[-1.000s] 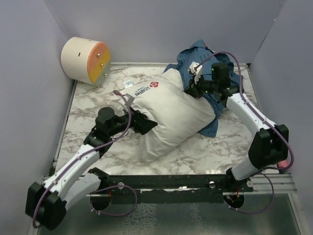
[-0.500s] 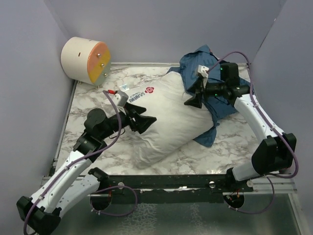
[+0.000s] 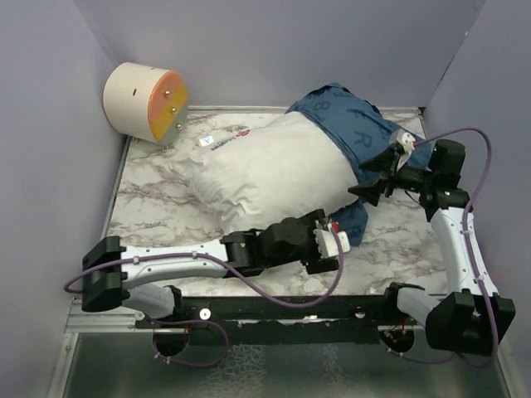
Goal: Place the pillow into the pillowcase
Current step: Stuff the pillow into the pillowcase.
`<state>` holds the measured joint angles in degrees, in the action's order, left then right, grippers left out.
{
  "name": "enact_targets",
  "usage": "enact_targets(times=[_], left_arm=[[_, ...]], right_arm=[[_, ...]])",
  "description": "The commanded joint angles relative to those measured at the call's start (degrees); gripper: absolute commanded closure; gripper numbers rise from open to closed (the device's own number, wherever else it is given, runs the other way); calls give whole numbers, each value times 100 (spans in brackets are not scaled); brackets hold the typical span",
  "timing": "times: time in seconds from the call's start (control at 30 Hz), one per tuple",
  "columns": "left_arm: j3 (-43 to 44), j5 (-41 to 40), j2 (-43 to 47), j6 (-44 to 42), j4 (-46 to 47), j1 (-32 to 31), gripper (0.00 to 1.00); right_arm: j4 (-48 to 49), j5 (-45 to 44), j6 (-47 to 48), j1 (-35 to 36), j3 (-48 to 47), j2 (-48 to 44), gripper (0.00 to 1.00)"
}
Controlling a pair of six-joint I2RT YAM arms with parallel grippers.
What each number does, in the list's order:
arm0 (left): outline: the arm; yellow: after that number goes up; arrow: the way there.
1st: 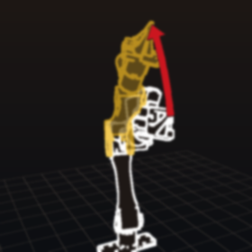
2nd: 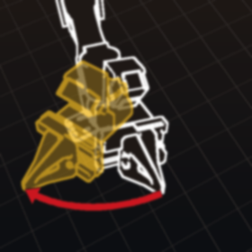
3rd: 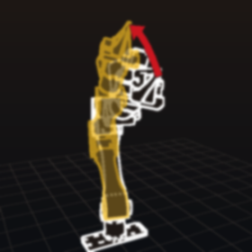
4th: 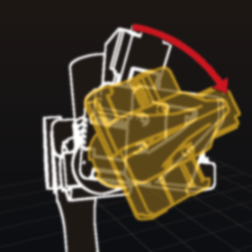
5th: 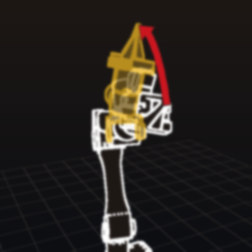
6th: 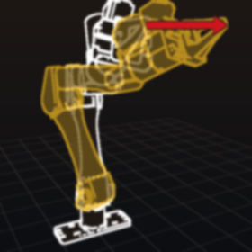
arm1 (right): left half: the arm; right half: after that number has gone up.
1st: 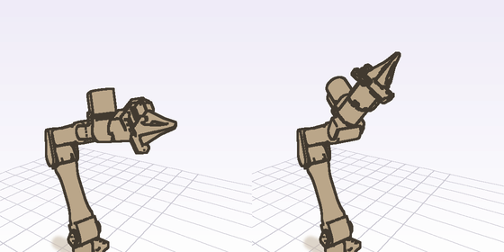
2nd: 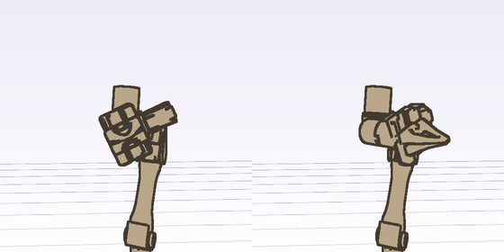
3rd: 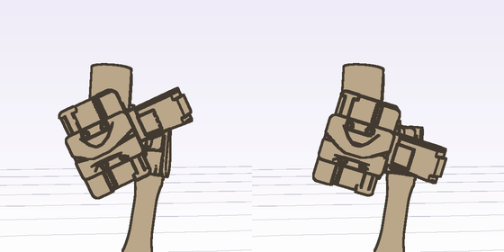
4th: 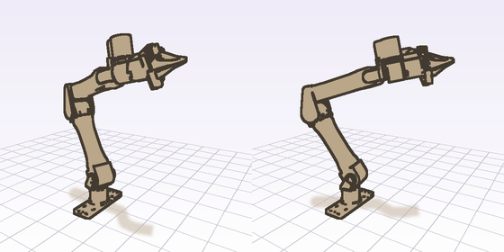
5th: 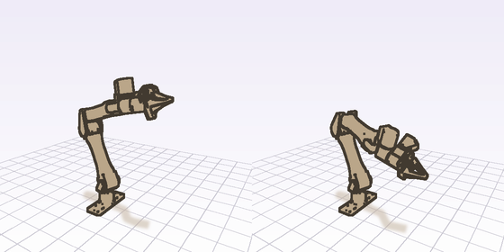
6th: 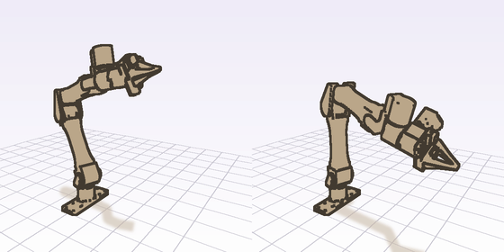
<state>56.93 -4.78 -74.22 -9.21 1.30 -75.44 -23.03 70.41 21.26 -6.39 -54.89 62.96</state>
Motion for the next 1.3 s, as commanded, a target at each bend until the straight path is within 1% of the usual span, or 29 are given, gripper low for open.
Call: enact_targets(times=[0.0, 0.07, 0.17, 0.4, 0.43, 0.47, 0.5, 0.53, 0.57, 0.6, 0.63, 0.7, 0.73, 0.83, 0.9, 0.97, 1.1, 1.17, 1.27], left_arm=[[251, -1548, -852, -2415, -38, -94, 14], [322, -2061, -1256, -3021, 230, -88, 12], [468, -2752, -1856, -3655, 579, 50, 10], [790, -4271, -3251, -4728, 1833, 529, 8], [865, -4397, -3406, -4799, 2018, 593, 12], [961, -4427, -3532, -4797, 1976, 667, 20], [1083, -4363, -3615, -4693, 1817, 747, 32], [1208, -4242, -3640, -4465, 1582, 823, 47], [1384, -4017, -3636, -4141, 1256, 928, 73], [1555, -3746, -3604, -3770, 930, 1022, 95], [1751, -3413, -3536, -3350, 559, 1135, 100], [2170, -2373, -3338, -2544, -166, 1383, 100], [2355, -1726, -3213, -2134, -398, 1530, 100], [2595, -46, -2803, -981, -495, 2000, 100], [2699, 670, -2668, -434, -440, 2256, 100], [2829, 1140, -2570, -66, -422, 2433, 100], [3038, 1610, -2552, 366, -410, 2575, 100], [3111, 1717, -2555, 519, -398, 2607, 100], [3161, 1875, -2562, 714, -307, 2634, 100]], right_arm=[[894, -254, -957, -721, 347, -244, 13], [961, -645, -1058, -892, 417, -192, 14], [906, -1112, -1154, -959, 403, -5, 14], [871, -1302, -1215, -969, 402, 151, 15], [858, -1342, -1173, -969, 408, 147, 15], [834, -1390, -1128, -969, 403, 134, 15], [801, -1462, -1078, -969, 390, 130, 15], [764, -1512, -1006, -969, 378, 101, 16], [726, -1533, -941, -969, 375, 78, 16], [701, -1538, -869, -969, 382, 50, 17], [687, -1530, -813, -969, 392, 23, 18], [643, -1434, -703, -969, 417, 6, 20], [618, -1378, -672, -969, 418, 20, 21], [572, -1351, -671, -969, 409, 152, 23], [626, -1484, -774, -969, 427, 253, 24], [833, -1813, -1030, -969, 501, 333, 24], [1226, -2355, -1460, -969, 680, 573, 21], [1248, -2372, -1566, -969, 682, 821, 20], [1325, -2097, -1868, -964, 674, 1171, 20]])
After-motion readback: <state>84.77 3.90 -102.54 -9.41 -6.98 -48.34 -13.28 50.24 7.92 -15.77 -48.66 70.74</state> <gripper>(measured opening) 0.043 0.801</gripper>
